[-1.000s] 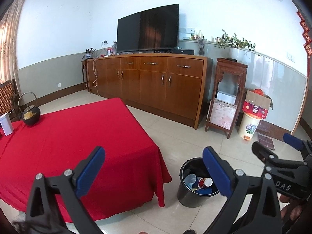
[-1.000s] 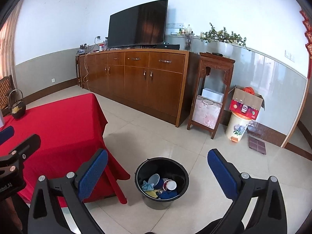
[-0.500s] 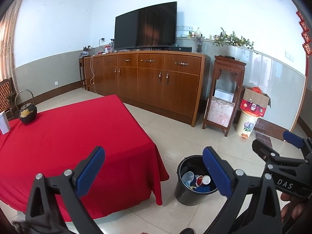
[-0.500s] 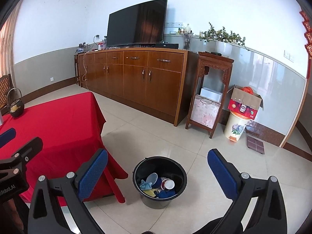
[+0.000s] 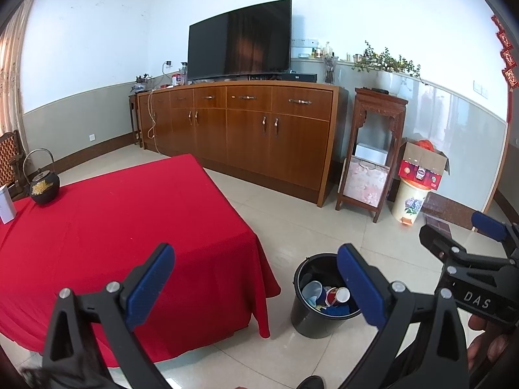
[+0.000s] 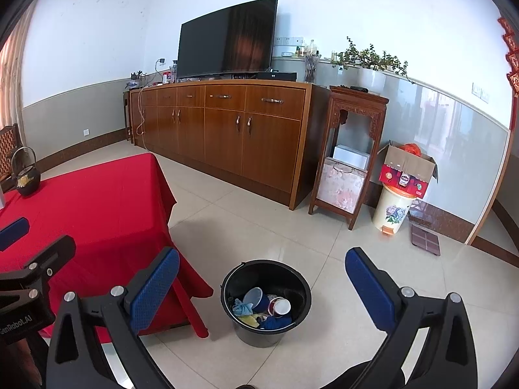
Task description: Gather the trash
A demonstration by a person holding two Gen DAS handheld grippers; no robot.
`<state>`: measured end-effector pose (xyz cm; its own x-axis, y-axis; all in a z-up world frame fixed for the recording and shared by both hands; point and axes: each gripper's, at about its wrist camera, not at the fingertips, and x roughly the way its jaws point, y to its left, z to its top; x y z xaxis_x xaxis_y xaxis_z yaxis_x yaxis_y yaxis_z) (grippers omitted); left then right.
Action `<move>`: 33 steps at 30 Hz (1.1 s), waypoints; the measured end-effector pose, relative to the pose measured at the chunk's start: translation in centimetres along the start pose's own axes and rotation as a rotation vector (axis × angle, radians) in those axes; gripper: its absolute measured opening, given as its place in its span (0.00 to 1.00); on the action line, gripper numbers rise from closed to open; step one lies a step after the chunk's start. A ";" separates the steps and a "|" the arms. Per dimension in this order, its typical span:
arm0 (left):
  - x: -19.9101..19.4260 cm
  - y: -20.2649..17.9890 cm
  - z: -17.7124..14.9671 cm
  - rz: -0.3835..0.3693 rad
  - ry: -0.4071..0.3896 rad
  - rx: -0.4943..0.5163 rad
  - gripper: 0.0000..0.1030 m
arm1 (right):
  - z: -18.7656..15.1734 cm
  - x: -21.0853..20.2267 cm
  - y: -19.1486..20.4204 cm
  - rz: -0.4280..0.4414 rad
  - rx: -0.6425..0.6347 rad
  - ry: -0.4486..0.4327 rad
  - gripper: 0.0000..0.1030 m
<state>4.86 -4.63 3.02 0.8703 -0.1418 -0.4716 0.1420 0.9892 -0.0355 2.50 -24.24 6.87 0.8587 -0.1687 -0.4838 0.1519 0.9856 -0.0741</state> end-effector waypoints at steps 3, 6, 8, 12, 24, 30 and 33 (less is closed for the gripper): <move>0.0 0.0 0.0 -0.002 0.001 0.000 0.98 | 0.0 0.1 -0.1 0.001 -0.001 0.000 1.00; 0.0 0.0 0.0 -0.002 0.001 0.000 0.98 | 0.0 0.1 0.0 0.001 0.000 0.000 1.00; 0.0 0.0 0.0 0.000 0.000 0.001 0.98 | 0.0 0.0 0.0 0.000 -0.001 0.000 1.00; 0.0 0.0 0.1 -0.001 0.001 0.002 0.98 | 0.0 0.0 0.0 0.000 -0.001 -0.005 1.00; 0.0 -0.1 -0.2 -0.006 0.005 0.002 0.98 | -0.3 -0.1 -0.2 0.000 -0.003 -0.011 1.00; 0.0 -0.1 -0.2 -0.006 0.005 0.001 0.98 | -0.4 -0.1 -0.2 -0.001 -0.004 -0.009 1.00; 0.0 -0.1 -0.2 -0.006 0.005 0.002 0.98 | -0.4 -0.2 -0.2 0.000 -0.004 -0.010 1.00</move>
<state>4.80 -4.71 2.86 0.8672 -0.1473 -0.4757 0.1479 0.9883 -0.0363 2.11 -24.42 6.65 0.8638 -0.1687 -0.4748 0.1500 0.9857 -0.0772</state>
